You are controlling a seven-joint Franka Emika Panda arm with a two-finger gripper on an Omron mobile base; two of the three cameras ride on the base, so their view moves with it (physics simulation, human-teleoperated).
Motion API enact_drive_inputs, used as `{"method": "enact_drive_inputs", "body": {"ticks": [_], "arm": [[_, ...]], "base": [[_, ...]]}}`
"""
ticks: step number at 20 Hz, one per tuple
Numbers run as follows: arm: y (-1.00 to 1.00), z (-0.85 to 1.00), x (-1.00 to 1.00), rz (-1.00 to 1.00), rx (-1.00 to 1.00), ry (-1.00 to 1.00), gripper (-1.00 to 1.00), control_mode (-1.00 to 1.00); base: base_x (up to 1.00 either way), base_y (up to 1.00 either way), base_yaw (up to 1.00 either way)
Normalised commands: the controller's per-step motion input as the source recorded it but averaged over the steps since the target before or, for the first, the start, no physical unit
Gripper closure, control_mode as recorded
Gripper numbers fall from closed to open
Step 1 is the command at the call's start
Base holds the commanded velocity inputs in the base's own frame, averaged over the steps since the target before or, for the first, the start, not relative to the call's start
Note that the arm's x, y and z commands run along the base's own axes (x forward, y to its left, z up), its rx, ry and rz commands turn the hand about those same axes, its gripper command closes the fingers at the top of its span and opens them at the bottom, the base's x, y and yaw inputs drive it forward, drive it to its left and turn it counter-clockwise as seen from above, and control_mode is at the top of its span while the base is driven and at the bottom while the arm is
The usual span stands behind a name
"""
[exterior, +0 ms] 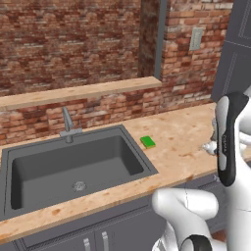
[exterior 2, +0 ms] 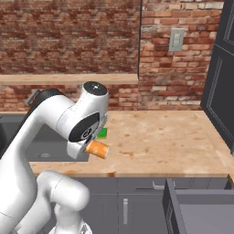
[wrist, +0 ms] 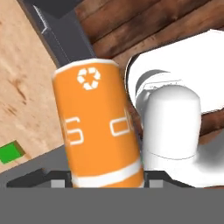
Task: Restock the sink supplies by placing the sponge and soap dispenser on the counter and next to the sink. Make sure the soap dispenser is upright.
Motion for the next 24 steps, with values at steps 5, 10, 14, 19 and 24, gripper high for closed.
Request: {"method": "enact_drive_inputs", "body": {"ticks": [5, 10, 14, 19, 24], "arm": [[0.44, 0.0, 0.04, 0.26, 0.24, 0.05, 1.0, -1.0], [0.25, 0.0, 0.18, 0.36, 0.29, 0.0, 1.0, -1.0], [0.27, 0.0, 0.2, 0.33, 0.29, 0.0, 1.0, -1.0], [0.36, 0.0, 0.24, 0.25, 0.28, 0.0, 1.0, -1.0], [0.35, 0.0, 0.25, 0.19, 0.27, 0.0, 1.0, -1.0]], "base": [[0.0, 0.0, 0.0], [0.0, 0.0, 0.0], [0.0, 0.0, 0.0], [0.0, 0.0, 0.0], [0.0, 0.0, 0.0]]}}
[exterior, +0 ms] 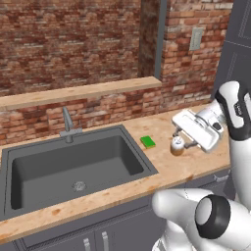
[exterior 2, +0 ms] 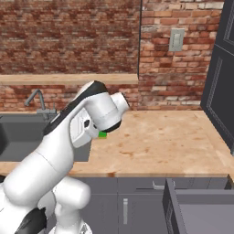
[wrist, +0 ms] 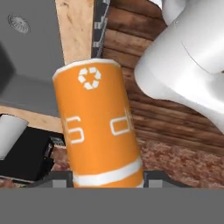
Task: Restock the sink supplies by placing the sponge and soap dispenser on the counter and next to the sink. Make sure the soap dispenser is upright.
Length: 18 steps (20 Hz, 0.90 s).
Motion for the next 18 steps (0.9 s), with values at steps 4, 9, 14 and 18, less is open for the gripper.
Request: {"method": "enact_drive_inputs", "body": {"ticks": [4, 9, 14, 18], "arm": [[0.06, 0.0, 0.19, 0.11, 0.25, 0.0, 1.0, -1.0], [-0.07, -0.01, 0.19, 0.04, 0.24, 0.02, 1.0, -1.0], [-0.06, -0.11, 0.29, 0.0, 0.16, 0.05, 1.0, -1.0], [-0.04, -0.24, 0.21, 0.0, 0.03, 0.05, 1.0, -1.0]], "base": [[0.0, 0.0, 0.0], [0.0, 0.0, 0.0], [0.0, 0.0, 0.0], [0.0, 0.0, 0.0]]}}
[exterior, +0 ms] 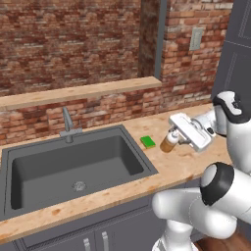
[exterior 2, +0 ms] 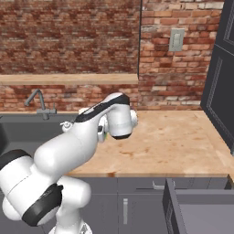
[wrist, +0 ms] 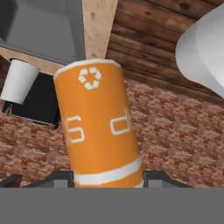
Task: Restock the sink supplies by placing the sponge and soap dispenser on the counter and next to the sink. Make sure the soap dispenser is upright.
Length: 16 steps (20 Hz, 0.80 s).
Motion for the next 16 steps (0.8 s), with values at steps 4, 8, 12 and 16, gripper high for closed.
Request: {"method": "enact_drive_inputs", "body": {"ticks": [4, 8, 12, 16], "arm": [[-0.16, -0.27, 0.07, 0.0, 0.0, 0.0, 1.0, -1.0], [-0.24, -0.16, 0.02, -0.01, -0.01, 0.0, 1.0, -1.0], [-0.25, -0.06, 0.01, -0.01, 0.0, 0.0, 1.0, -1.0], [-0.13, -0.09, 0.07, -0.02, 0.0, 0.0, 1.0, -1.0]], "base": [[0.0, 0.0, 0.0], [0.0, 0.0, 0.0], [0.0, 0.0, 0.0], [0.0, 0.0, 0.0]]}}
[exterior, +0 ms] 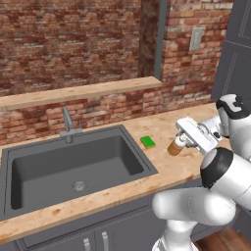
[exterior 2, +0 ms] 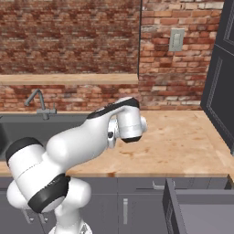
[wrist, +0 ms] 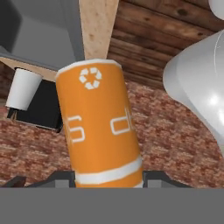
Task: Restock the sink supplies by placing the sponge and soap dispenser on the counter and next to the sink. Make sure the soap dispenser is upright.
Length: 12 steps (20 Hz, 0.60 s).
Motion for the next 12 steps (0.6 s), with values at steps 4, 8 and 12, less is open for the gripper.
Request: {"method": "enact_drive_inputs", "body": {"ticks": [4, 8, 12], "arm": [[-0.02, -0.06, 0.12, -0.04, 0.0, 0.04, 1.0, -1.0], [0.0, -0.11, 0.18, -0.05, 0.0, 0.11, 1.0, -1.0], [0.0, -0.2, 0.15, -0.04, 0.0, 0.13, 1.0, -1.0]], "base": [[0.0, 0.0, 0.0], [0.0, 0.0, 0.0], [0.0, 0.0, 0.0]]}}
